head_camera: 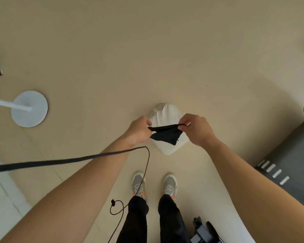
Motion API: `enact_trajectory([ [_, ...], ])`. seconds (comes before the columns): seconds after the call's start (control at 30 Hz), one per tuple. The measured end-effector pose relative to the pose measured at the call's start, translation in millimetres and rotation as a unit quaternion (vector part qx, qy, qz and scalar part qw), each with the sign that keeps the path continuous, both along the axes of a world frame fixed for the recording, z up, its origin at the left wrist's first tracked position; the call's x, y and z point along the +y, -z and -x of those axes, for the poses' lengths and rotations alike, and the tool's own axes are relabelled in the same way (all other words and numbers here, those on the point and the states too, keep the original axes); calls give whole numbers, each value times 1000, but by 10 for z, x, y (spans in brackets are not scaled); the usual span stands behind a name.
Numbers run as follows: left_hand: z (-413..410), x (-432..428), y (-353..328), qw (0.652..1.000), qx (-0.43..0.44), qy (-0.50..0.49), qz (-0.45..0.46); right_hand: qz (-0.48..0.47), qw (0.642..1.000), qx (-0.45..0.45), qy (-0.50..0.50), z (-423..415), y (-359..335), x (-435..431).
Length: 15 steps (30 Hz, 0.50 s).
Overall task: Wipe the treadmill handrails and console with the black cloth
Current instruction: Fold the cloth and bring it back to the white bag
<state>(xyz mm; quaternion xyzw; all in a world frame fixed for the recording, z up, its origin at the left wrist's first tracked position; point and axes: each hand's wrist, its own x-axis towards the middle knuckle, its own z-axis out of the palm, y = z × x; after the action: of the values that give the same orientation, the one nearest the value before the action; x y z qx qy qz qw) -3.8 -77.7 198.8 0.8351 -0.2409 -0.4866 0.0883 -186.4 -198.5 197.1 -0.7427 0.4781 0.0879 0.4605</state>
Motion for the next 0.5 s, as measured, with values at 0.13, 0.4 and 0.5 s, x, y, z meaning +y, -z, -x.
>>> enact_trajectory([
  [0.13,-217,-304,171,987,-139,15,77,99,994,-30,32,-127,218,-191],
  [0.4,-9,-280,956,989,-25,-61,134,132,989,-24,65,215,949,-3],
  [0.5,177,-64,1548,995,-25,-33,91,87,994,13,62,399,1526,262],
])
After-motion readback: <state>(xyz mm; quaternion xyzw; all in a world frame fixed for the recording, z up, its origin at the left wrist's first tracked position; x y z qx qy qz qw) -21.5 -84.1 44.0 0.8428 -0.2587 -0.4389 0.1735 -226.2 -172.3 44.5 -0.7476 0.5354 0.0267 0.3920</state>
